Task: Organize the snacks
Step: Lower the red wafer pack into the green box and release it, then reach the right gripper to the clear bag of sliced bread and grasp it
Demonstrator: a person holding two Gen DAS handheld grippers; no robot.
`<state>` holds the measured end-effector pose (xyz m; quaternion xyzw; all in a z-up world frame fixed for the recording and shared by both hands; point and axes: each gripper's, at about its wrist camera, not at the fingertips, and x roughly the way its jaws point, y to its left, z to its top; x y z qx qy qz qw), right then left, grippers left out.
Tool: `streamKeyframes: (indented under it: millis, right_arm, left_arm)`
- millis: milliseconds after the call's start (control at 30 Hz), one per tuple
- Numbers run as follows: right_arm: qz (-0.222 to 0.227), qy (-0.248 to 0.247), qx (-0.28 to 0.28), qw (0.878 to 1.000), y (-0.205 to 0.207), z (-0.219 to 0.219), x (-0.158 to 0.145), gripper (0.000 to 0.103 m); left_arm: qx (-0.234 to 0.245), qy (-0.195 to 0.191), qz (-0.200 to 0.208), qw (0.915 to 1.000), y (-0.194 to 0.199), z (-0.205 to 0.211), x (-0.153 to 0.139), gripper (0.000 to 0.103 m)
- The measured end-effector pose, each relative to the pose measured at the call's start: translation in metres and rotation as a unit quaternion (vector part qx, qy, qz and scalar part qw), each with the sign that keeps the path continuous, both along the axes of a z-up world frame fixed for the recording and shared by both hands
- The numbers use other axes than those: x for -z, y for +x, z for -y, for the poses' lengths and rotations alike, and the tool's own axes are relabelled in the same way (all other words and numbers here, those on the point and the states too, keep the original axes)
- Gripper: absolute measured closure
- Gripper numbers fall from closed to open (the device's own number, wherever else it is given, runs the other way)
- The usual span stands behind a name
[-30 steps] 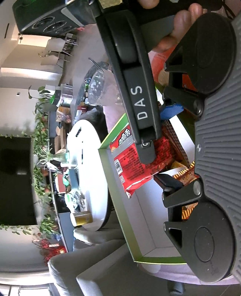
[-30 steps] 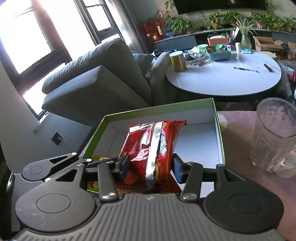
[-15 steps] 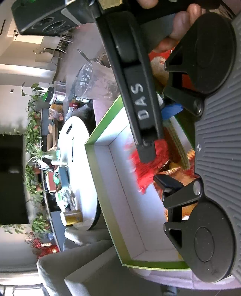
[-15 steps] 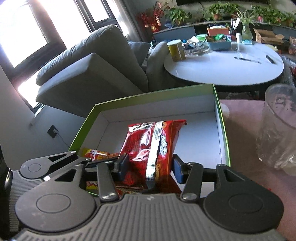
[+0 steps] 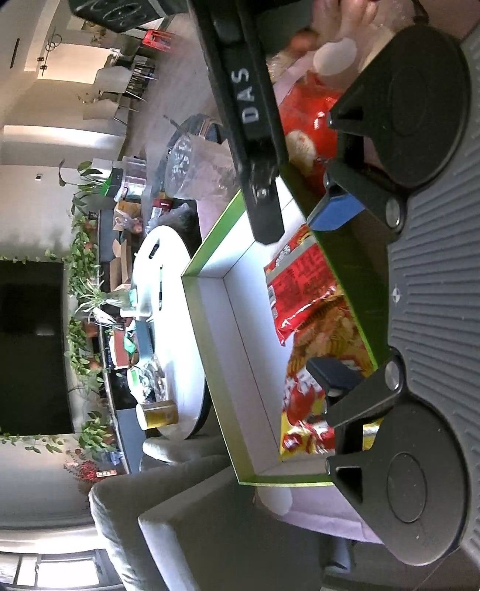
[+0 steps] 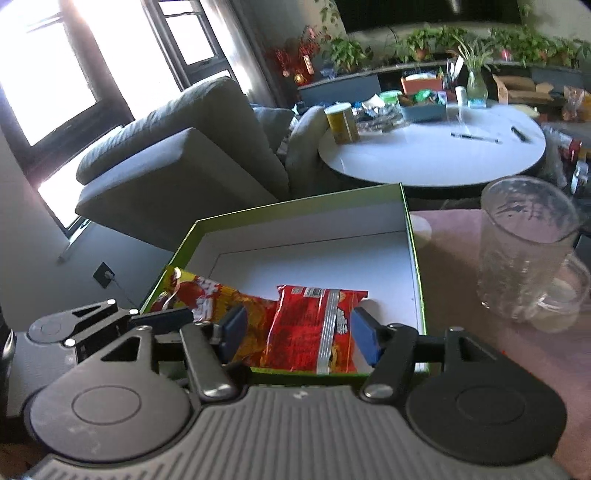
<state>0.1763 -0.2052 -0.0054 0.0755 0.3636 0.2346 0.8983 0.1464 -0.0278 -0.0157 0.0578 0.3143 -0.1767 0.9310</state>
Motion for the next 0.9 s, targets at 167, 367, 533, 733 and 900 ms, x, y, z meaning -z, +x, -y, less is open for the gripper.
streamKeyframes:
  millis: [167, 367, 533, 733, 900]
  right_arm:
    - [0.008, 0.002, -0.021, 1.0, -0.025, 0.002, -0.004, 0.069]
    - [0.011, -0.006, -0.043, 0.999, -0.049, 0.002, -0.009, 0.069]
    - [0.022, -0.024, -0.043, 0.999, -0.065, 0.01, -0.012, 0.068]
    - [0.032, -0.046, -0.04, 0.998, -0.087, 0.024, -0.008, 0.061]
    - [0.024, -0.062, -0.033, 0.997, -0.102, 0.039, 0.005, 0.057]
  left_arm:
    - [-0.004, -0.005, 0.007, 1.0, -0.024, -0.013, -0.003, 0.029]
    - [-0.005, -0.014, 0.014, 0.9998, -0.048, -0.021, -0.006, 0.029]
    - [0.014, -0.016, 0.019, 0.9996, -0.062, -0.015, -0.007, 0.029]
    - [0.056, -0.001, 0.019, 0.9982, -0.082, 0.003, -0.002, 0.029]
    - [0.092, 0.014, 0.009, 0.9956, -0.093, 0.023, 0.006, 0.029]
